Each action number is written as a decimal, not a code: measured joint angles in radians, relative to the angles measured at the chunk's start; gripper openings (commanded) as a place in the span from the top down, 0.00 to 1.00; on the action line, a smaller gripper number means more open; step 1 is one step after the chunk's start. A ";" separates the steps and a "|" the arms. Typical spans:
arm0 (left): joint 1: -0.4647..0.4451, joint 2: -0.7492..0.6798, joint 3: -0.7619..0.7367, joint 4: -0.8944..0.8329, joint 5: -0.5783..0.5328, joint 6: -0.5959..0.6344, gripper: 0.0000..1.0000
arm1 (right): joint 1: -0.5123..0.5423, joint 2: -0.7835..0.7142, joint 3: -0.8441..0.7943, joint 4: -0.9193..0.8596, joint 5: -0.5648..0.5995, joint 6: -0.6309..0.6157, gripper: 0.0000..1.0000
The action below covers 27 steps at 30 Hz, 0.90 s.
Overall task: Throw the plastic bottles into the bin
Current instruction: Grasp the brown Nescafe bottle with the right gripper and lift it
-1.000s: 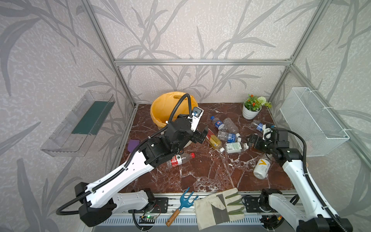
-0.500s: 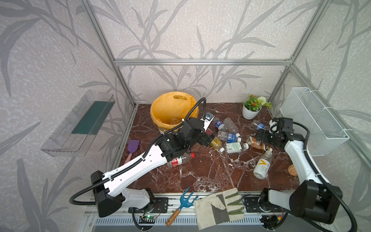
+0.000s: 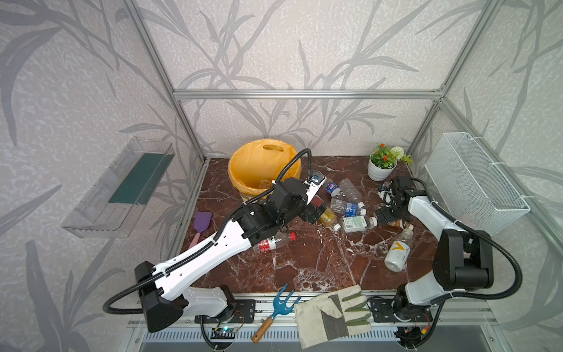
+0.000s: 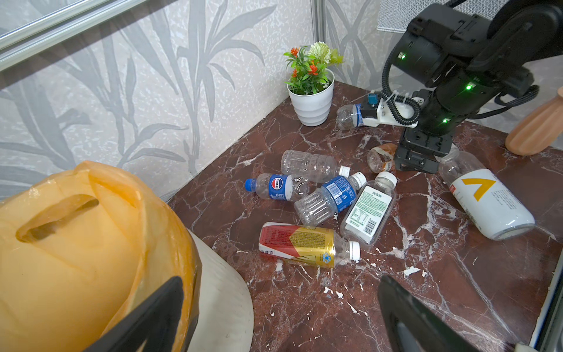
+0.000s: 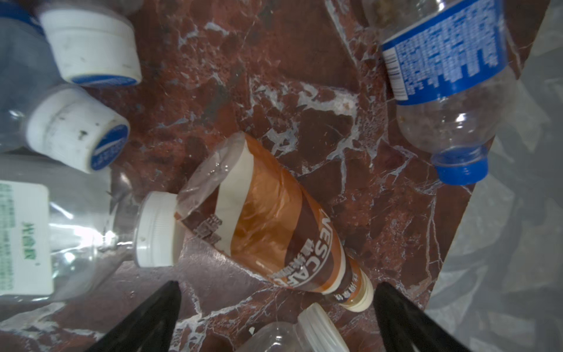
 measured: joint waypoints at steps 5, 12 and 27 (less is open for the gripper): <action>0.011 -0.011 -0.012 0.010 0.017 0.006 0.01 | -0.024 0.059 0.015 0.024 -0.015 -0.014 0.01; 0.022 -0.011 -0.012 0.013 0.023 0.005 0.01 | -0.051 0.142 0.064 0.047 -0.045 -0.021 0.08; 0.031 -0.011 -0.012 0.013 0.020 -0.006 0.01 | -0.050 0.321 0.178 0.080 -0.089 -0.297 0.41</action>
